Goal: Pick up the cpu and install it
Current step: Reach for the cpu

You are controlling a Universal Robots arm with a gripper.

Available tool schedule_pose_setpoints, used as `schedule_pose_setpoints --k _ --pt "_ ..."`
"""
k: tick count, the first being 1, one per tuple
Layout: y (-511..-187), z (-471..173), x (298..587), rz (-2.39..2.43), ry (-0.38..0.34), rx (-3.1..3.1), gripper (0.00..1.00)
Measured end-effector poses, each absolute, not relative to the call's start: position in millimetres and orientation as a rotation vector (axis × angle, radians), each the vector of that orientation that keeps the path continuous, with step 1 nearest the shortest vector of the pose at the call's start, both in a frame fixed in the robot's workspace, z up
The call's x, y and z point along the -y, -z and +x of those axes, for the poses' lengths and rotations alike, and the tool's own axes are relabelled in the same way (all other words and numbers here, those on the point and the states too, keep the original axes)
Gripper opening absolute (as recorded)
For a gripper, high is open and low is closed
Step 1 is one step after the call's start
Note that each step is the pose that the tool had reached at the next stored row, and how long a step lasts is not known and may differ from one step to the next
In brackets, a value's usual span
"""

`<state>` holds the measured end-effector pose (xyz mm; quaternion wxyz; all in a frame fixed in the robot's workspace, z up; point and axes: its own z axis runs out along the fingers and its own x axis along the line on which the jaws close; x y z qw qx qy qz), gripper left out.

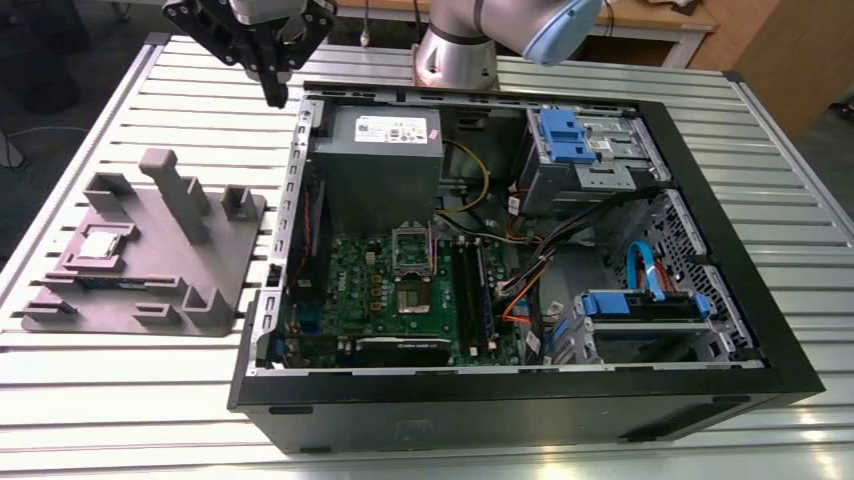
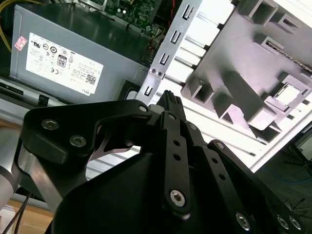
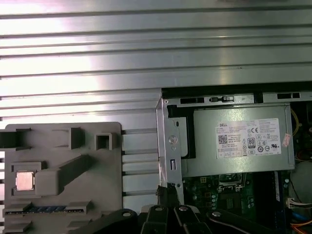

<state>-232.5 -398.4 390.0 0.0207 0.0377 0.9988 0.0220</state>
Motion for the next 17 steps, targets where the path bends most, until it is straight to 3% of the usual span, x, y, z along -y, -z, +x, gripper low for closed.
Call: schedule_pose_setpoints --k 17 --pt "-389 -258 398 0.117 -0.068 -3.093 0.1"
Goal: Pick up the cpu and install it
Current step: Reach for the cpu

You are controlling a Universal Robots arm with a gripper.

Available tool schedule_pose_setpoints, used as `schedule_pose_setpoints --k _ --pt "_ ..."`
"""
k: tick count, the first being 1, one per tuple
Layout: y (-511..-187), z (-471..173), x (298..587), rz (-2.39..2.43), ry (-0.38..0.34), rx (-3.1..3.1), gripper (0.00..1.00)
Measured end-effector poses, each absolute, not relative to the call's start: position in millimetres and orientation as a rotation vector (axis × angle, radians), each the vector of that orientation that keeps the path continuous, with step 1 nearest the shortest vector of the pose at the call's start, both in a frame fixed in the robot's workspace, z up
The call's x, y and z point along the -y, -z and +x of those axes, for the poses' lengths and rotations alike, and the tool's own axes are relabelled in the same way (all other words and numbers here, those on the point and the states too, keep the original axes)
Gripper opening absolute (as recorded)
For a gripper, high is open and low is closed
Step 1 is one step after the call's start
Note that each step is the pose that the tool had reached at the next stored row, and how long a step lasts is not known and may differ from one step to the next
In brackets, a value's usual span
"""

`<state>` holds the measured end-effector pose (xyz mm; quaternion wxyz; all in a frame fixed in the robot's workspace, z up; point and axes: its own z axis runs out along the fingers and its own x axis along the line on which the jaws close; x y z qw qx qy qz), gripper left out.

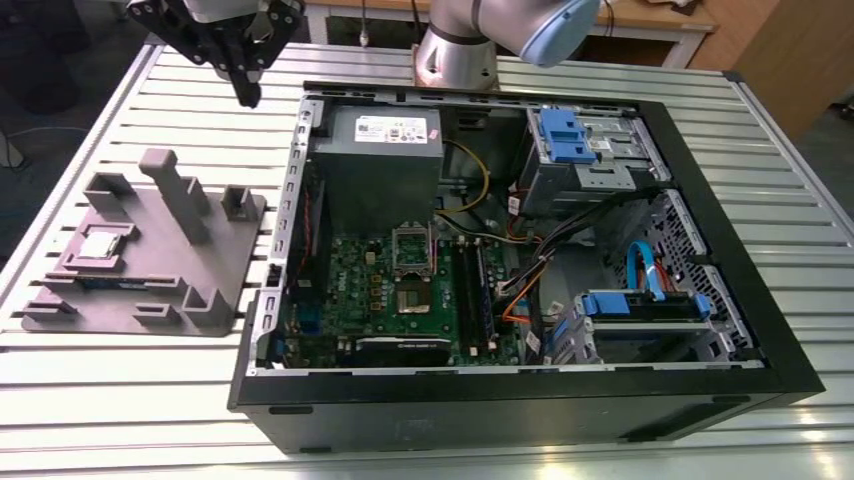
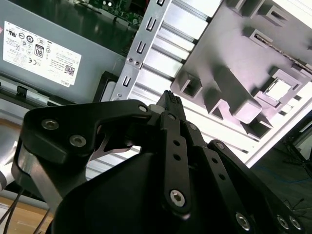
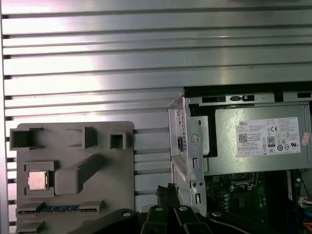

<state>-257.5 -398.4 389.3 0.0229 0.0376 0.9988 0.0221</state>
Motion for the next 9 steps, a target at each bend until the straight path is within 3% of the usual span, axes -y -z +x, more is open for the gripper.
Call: schedule_pose_setpoints --k 9 --pt "-387 -271 398 0.117 -0.068 -3.093 0.1"
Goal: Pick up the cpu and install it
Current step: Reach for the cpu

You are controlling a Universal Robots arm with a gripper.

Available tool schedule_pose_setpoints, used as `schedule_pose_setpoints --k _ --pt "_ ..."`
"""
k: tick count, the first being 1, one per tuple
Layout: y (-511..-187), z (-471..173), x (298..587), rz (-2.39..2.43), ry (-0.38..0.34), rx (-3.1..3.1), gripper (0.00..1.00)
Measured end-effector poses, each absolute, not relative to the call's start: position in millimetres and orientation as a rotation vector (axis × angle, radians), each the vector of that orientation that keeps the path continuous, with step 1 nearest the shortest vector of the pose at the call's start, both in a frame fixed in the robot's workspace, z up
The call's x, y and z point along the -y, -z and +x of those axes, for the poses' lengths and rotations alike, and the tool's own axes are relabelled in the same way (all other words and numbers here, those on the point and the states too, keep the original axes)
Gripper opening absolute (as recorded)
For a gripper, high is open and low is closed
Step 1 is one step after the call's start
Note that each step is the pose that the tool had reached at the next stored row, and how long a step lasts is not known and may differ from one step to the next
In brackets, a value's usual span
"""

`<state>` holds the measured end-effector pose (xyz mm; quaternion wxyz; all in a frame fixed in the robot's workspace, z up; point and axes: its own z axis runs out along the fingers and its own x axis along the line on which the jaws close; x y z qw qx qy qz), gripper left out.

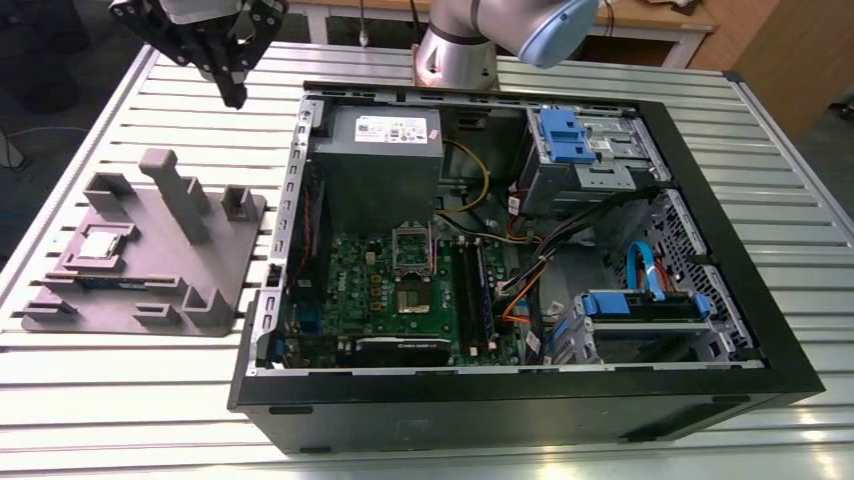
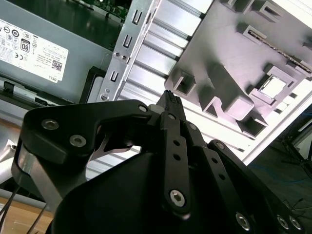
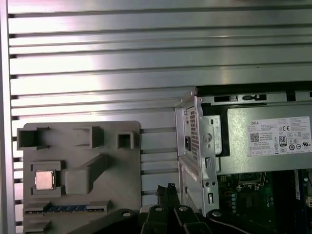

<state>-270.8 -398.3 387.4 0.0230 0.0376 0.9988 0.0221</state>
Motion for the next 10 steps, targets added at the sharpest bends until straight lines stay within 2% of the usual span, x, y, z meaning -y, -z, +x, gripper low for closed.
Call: schedule_pose_setpoints --k 10 --pt "-385 -290 398 0.117 -0.068 -3.093 0.1"
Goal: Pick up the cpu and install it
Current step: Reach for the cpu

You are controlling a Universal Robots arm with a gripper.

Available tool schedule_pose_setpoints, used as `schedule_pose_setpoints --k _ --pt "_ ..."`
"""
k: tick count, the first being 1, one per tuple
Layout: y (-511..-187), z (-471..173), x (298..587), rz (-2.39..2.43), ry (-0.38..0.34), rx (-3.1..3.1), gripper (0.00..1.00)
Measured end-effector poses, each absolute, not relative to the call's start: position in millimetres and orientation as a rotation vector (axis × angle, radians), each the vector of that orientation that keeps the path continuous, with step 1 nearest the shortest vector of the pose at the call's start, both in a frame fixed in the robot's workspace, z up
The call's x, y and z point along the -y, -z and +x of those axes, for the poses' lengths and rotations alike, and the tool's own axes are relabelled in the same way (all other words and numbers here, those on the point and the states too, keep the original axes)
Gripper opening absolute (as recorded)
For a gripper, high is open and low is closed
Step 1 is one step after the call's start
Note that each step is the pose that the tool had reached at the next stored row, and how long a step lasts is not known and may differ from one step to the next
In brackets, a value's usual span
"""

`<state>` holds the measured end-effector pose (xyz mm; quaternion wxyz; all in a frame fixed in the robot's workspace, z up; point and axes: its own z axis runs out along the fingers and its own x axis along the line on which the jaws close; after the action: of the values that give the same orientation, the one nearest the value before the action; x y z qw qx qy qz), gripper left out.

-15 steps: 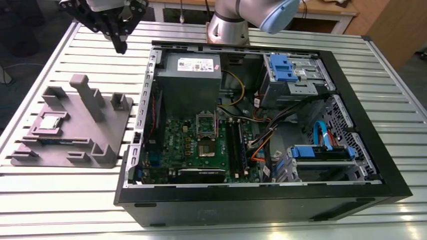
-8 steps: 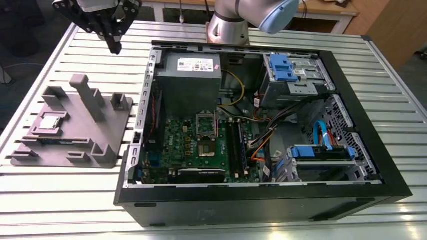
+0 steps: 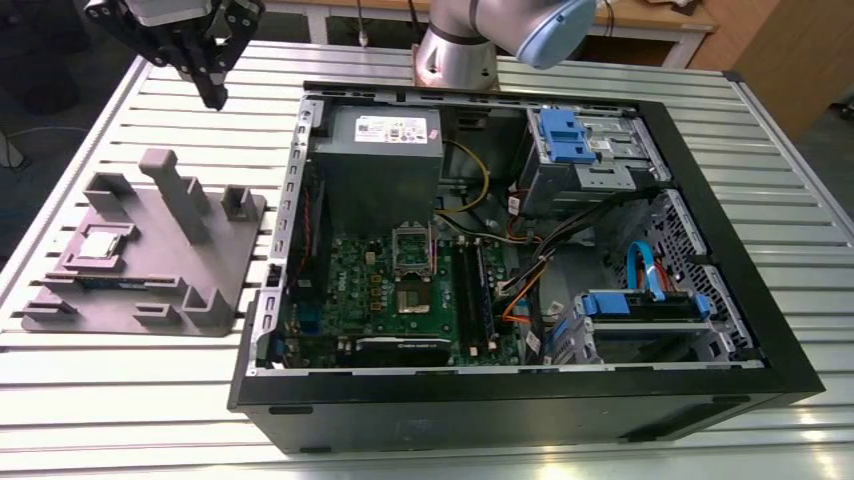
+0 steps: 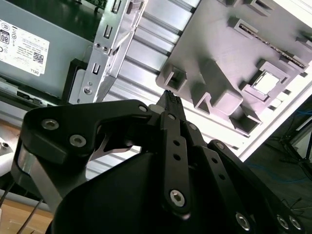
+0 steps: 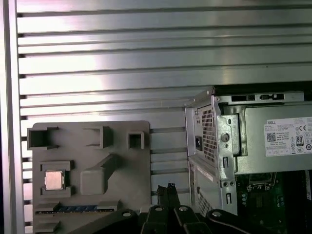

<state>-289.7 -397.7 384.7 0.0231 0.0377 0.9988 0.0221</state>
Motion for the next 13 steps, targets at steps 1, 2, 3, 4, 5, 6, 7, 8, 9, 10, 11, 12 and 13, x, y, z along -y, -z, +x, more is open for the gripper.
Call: schedule_pose_setpoints --k 1,2,3,4,5,6,7,8,9,10,11,12,13 --pt "-384 -292 398 0.117 -0.068 -3.093 0.1" --pt "-384 -294 398 0.117 -0.068 -3.093 0.1" --pt "-384 -296 397 0.117 -0.068 -3.093 0.1" --pt "-384 -298 397 0.117 -0.068 -3.093 0.1" --pt "-383 -300 397 0.116 -0.068 -3.093 0.1" --pt "-383 -302 397 0.116 -0.068 -3.092 0.1" --pt "-383 -305 397 0.117 -0.068 -3.092 0.1" --pt "-383 -307 397 0.117 -0.068 -3.092 0.1" --pt "-382 -309 397 0.117 -0.068 -3.092 0.1" --pt "-382 -311 397 0.117 -0.068 -3.092 0.1" --pt "-382 -314 397 0.117 -0.068 -3.092 0.1" --pt "-381 -317 397 0.117 -0.068 -3.092 0.1" --pt "-381 -320 397 0.117 -0.068 -3.092 0.1"
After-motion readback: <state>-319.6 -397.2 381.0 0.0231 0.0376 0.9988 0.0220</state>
